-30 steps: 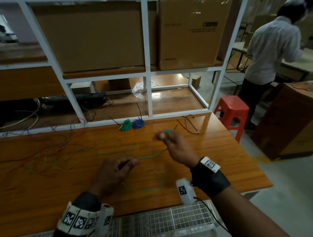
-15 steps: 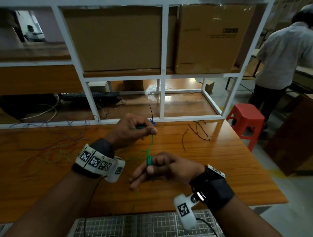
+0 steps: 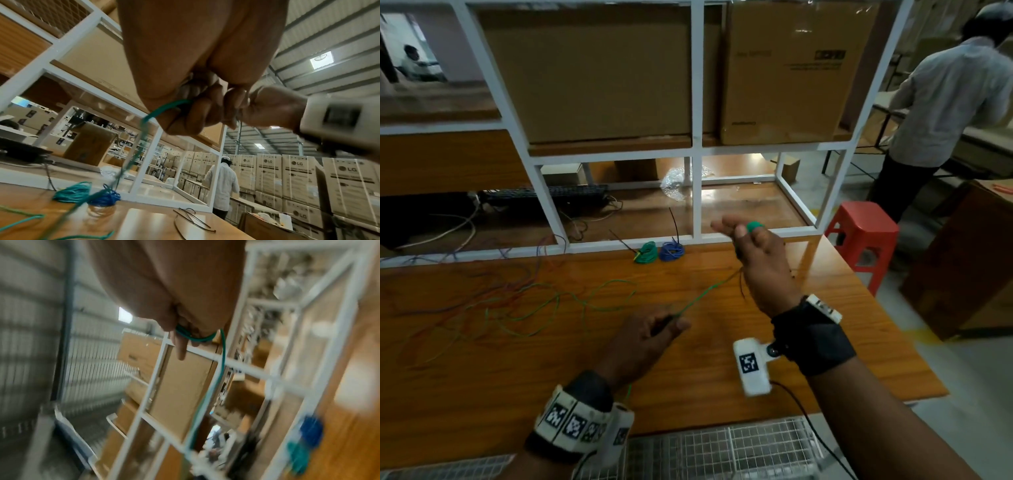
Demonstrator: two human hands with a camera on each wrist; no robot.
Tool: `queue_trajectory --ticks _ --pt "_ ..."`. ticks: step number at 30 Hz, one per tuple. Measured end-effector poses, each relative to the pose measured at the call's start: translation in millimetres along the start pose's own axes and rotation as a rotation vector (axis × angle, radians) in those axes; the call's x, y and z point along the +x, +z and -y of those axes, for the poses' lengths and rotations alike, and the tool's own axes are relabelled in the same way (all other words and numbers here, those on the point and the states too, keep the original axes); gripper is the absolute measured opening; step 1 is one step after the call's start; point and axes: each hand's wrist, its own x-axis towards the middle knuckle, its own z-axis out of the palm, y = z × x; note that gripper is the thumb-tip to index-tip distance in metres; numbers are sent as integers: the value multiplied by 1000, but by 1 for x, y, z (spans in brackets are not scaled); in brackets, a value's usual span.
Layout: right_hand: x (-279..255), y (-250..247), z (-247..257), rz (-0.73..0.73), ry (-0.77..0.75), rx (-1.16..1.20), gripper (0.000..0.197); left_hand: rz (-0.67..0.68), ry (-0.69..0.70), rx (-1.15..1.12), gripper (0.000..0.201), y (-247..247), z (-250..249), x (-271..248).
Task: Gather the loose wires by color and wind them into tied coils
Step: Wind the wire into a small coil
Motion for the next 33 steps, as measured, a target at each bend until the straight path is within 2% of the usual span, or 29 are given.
queue_trajectory --ticks 1,3,5,7,9,13,17,19,21,23,25,27,30,33 --pt "-2 -4 -8 -5 -11 -293 28 -26 -17 20 50 -6 2 -4" --pt "-10 -9 -26 155 36 -656 26 -67 -8 106 38 -22 2 -8" --pt "-20 -8 -47 404 130 -780 28 -72 37 228 18 -39 -5 -8" --pt "-34 -4 -61 579 164 -797 36 -83 90 306 12 -49 -16 -2" --pt "-47 3 -65 684 190 -697 48 -117 129 325 13 -58 -22 8" --pt "-66 9 -46 857 334 -219 53 -141 206 285 27 -73 -27 30" --pt "-72 15 -31 1043 420 246 36 -59 219 161 5 -64 -31 52" --pt "-72 22 -21 1081 456 544 35 -47 197 33 6 -54 -29 61" --pt "-67 26 -12 1030 424 805 35 -40 155 -146 25 -41 -22 64" --pt "-58 29 -5 884 355 1006 37 -36 109 -324 41 -22 -13 62" --pt "-46 29 -1 678 309 1104 41 -71 51 -398 26 -1 -8 54" --pt "-36 25 2 436 304 1154 43 -65 -36 -371 14 17 -4 42" --pt "-22 11 8 121 248 1147 41 34 -215 -426 28 32 8 16" --pt "-9 -3 8 -134 162 1119 42 -26 -320 -538 29 28 17 -5"
